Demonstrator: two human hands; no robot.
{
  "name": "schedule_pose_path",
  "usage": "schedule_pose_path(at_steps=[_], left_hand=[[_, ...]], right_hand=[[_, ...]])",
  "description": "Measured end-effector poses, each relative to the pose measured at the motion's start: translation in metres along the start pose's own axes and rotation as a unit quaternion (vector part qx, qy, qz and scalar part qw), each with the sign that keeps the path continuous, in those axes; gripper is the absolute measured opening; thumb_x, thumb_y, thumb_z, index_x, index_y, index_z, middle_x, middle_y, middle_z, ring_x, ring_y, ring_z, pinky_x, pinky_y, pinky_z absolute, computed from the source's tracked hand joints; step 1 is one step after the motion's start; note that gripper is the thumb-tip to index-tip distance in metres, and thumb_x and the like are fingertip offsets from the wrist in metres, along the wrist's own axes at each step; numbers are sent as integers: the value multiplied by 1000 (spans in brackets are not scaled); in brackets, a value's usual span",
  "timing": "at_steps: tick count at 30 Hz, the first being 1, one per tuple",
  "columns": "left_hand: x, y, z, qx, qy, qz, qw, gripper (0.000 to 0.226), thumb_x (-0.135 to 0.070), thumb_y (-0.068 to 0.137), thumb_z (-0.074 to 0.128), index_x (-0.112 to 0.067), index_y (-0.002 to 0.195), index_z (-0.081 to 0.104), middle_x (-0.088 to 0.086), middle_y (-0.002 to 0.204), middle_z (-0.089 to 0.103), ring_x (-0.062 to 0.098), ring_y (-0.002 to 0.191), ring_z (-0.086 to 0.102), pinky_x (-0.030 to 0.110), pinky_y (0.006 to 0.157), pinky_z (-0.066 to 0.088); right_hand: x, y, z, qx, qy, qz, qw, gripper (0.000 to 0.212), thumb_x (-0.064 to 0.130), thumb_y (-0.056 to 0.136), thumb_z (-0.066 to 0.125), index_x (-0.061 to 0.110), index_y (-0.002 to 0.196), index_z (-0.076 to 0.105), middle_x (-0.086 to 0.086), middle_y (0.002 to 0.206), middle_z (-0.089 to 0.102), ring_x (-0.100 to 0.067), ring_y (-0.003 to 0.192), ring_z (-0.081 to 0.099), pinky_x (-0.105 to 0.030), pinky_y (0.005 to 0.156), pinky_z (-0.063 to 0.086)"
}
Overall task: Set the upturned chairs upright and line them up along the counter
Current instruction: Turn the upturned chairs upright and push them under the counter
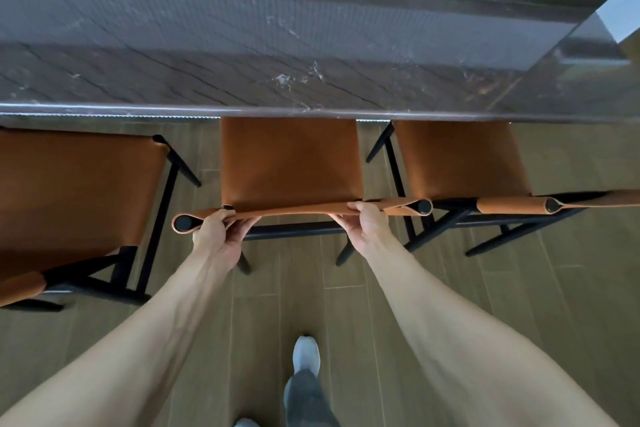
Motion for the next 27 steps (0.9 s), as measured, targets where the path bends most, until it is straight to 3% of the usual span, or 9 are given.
schedule_pose_path(at_steps=[3, 7, 11, 15, 21, 24, 27], left_hand=[[4, -4, 2, -30, 6, 4, 1000, 6, 4, 93, 55, -2, 97, 55, 22, 108, 69, 39, 89, 74, 49, 78, 63], [22, -13, 7, -25, 34, -5, 999, 36, -8, 92, 66, -2, 126, 58, 17, 122, 67, 36, 101, 73, 50, 81, 62], [39, -25, 29, 19, 79, -21, 996, 32, -4, 92, 66, -5, 122, 56, 23, 126, 63, 41, 97, 73, 53, 83, 61], [43, -26, 30, 31, 86, -28, 995, 34, 4, 94, 58, 0, 127, 54, 27, 106, 71, 40, 79, 76, 48, 72, 64], [31, -23, 37, 51, 76, -15, 996, 18, 14, 95, 48, 0, 105, 52, 31, 105, 66, 45, 71, 74, 55, 88, 59], [33, -17, 38, 54, 78, -9, 995, 26, 15, 94, 48, 5, 118, 51, 33, 112, 64, 47, 75, 74, 55, 85, 60], [35, -16, 37, 52, 94, -7, 994, 32, 14, 95, 48, 6, 126, 49, 32, 114, 64, 46, 73, 74, 53, 82, 61]], right_hand=[[-1, 1, 3, -2, -19, 0, 1000, 49, -13, 93, 49, 9, 136, 45, -23, 126, 64, -43, 103, 70, -61, 86, 58], [-8, -2, -2, 1, -34, 14, 999, 40, -3, 95, 56, 8, 133, 51, -22, 118, 70, -41, 94, 74, -60, 79, 60], [-13, -7, 1, 27, -56, 32, 998, 33, 4, 97, 60, 7, 129, 54, -25, 113, 71, -44, 87, 75, -60, 80, 60], [-25, -13, 7, 37, -77, 42, 995, 38, 3, 96, 60, 9, 132, 50, -28, 117, 68, -45, 86, 75, -58, 80, 61], [-16, -11, 19, 29, -66, 25, 997, 43, -8, 95, 50, 6, 136, 50, -27, 121, 66, -44, 88, 75, -55, 76, 63], [-19, -11, 19, 10, -68, 21, 997, 40, -5, 96, 50, 7, 135, 50, -24, 118, 67, -43, 82, 76, -49, 70, 64], [-27, -11, 17, -3, -73, 17, 997, 35, 2, 98, 52, 9, 132, 52, -17, 108, 71, -34, 72, 77, -45, 73, 65]])
Point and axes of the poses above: each hand's wrist, its own y-axis towards the middle knuckle, its own z-axis out of the palm, x = y × z, the point moved 5 cm from there along y, towards the middle knuckle
